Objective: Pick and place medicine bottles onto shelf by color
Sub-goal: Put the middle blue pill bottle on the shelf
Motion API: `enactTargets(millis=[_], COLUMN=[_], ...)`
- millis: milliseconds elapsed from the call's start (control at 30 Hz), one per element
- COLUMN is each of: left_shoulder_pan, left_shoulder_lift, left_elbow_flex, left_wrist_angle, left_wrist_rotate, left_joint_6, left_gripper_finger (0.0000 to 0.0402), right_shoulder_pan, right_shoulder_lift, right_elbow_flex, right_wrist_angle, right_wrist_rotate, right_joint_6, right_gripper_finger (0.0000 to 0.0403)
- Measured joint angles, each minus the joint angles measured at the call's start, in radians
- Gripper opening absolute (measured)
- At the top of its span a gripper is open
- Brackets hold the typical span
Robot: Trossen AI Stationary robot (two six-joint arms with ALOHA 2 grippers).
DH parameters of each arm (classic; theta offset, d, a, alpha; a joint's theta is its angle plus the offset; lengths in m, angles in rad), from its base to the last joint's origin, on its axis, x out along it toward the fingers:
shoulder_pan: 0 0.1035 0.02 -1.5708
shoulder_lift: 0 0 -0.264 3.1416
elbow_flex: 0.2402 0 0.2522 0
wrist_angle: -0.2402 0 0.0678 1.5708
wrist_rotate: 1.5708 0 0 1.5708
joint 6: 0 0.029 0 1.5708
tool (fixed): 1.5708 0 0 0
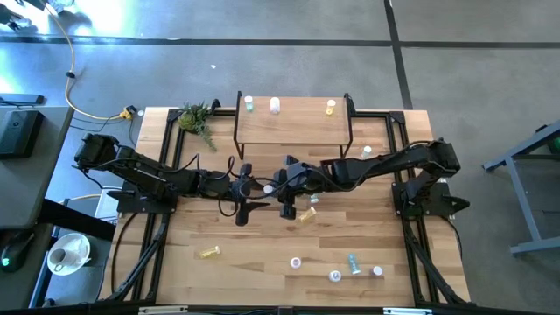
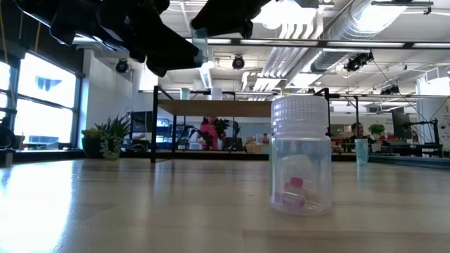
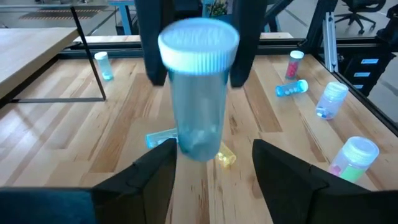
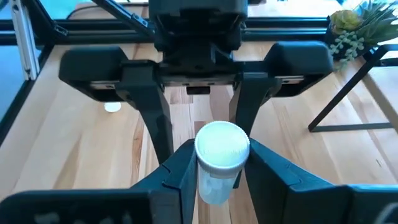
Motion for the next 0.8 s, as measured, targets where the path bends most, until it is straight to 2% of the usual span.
enactTargets(millis=[267,400,567,800], left_shoulder_pan=[0.0,0.0,0.0,0.0], left_shoulder_lift=[-0.028,-0.042,-0.047,-0.047], left_elbow_flex=[0.0,0.001,0.001,0.001], left_wrist_angle=[-0.012,-0.008,-0.016,-0.036], left_wrist_rotate=[-0.091,-0.089,-0.089,-0.089], left_joint_6=[0.052,0.053,0.052,0.052], left_gripper_finger=[0.0198,0.0198,0.0198,0.0198], right_shoulder_pan=[0.0,-0.002,-0.015,-0.076], right_shoulder_lift=[-0.076,-0.124,-0.185,-0.268], right_elbow_flex=[0.0,0.0,0.0,0.0], right_wrist_angle=[-0.059,-0.057,-0.056,-0.031], right_wrist_rotate=[0.086,0.139,0.257,0.37], right_joint_6=[-0.001,-0.031,-0.073,-0.165], right_gripper_finger=[0.0103,0.0103,0.0103,0.0103])
